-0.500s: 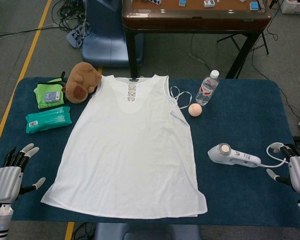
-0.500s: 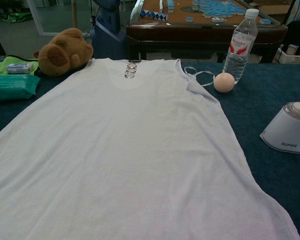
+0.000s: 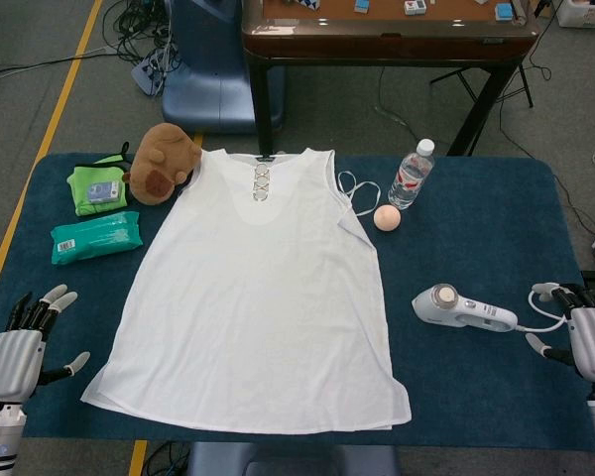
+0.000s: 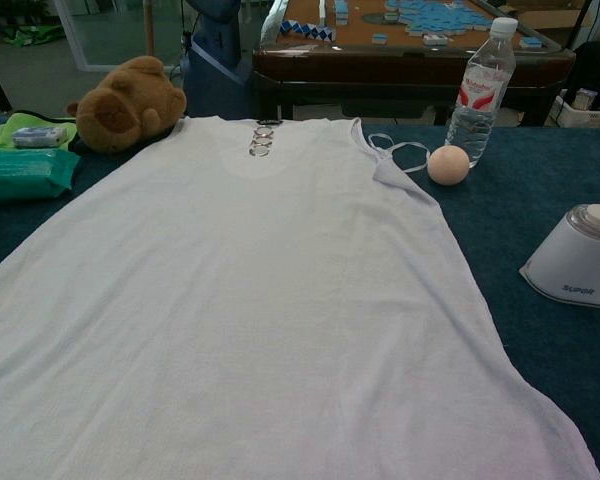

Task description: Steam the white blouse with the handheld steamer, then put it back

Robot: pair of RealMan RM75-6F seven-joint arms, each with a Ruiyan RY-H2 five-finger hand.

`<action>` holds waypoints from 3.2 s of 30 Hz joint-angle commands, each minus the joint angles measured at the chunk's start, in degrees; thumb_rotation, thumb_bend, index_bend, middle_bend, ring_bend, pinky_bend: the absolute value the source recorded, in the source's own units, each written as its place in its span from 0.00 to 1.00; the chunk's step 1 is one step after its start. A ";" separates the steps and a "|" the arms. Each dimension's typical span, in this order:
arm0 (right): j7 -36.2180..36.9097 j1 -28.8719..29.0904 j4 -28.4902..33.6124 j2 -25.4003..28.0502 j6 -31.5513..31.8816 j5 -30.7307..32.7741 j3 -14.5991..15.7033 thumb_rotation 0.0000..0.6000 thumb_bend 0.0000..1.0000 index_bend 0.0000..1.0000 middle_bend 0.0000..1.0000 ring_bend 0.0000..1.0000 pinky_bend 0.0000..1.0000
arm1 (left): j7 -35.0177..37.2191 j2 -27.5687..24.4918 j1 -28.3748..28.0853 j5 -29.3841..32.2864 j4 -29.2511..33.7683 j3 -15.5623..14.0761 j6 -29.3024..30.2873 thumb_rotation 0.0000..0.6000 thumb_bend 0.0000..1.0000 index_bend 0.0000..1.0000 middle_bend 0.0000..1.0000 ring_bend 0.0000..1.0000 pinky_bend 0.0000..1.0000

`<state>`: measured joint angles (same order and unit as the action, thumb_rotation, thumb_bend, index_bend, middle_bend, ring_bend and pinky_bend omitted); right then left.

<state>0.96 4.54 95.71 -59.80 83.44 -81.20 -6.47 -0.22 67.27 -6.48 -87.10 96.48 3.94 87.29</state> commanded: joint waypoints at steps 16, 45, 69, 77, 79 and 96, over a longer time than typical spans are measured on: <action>-6.41 4.33 -0.74 -2.27 -9.19 7.74 -1.00 1.00 0.04 0.31 0.40 0.24 0.32 | 0.27 0.41 -0.23 -0.26 -0.40 -0.57 -0.85 1.00 0.14 0.16 0.10 0.12 0.00; -9.57 12.79 -12.60 -11.85 -22.39 15.96 -1.88 1.00 0.14 0.38 0.40 0.24 0.32 | 1.18 0.36 -0.12 -0.24 -1.08 -0.78 -0.94 1.00 0.14 0.17 0.10 0.12 0.00; -9.48 15.88 -18.60 -16.65 -27.05 18.87 -1.67 1.00 0.35 0.50 0.43 0.25 0.32 | 1.72 0.44 0.29 0.14 -1.78 -0.82 -0.65 1.00 0.14 0.17 0.10 0.12 0.00; -9.35 16.51 -20.02 -18.02 -27.00 18.34 -1.59 1.00 0.44 0.55 0.47 0.29 0.32 | 2.03 0.52 0.52 0.35 -2.24 -0.86 -0.55 1.00 0.14 0.17 0.10 0.12 0.00; -9.16 16.59 -20.39 -18.34 -26.98 18.22 -1.57 1.00 0.44 0.56 0.49 0.30 0.32 | 2.14 0.55 0.55 0.41 -2.33 -0.87 -0.59 1.00 0.14 0.17 0.10 0.12 0.00; 3.11 16.74 -27.94 -22.93 -25.16 11.70 -1.87 1.00 0.49 0.71 0.67 0.48 0.39 | 2.10 0.31 0.76 0.48 -2.38 -0.80 -0.40 1.00 0.14 0.17 0.10 0.12 0.00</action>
<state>2.12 21.22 69.19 -81.98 58.09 -68.29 -8.31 1.90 67.58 -5.73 -86.61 94.09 3.14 86.89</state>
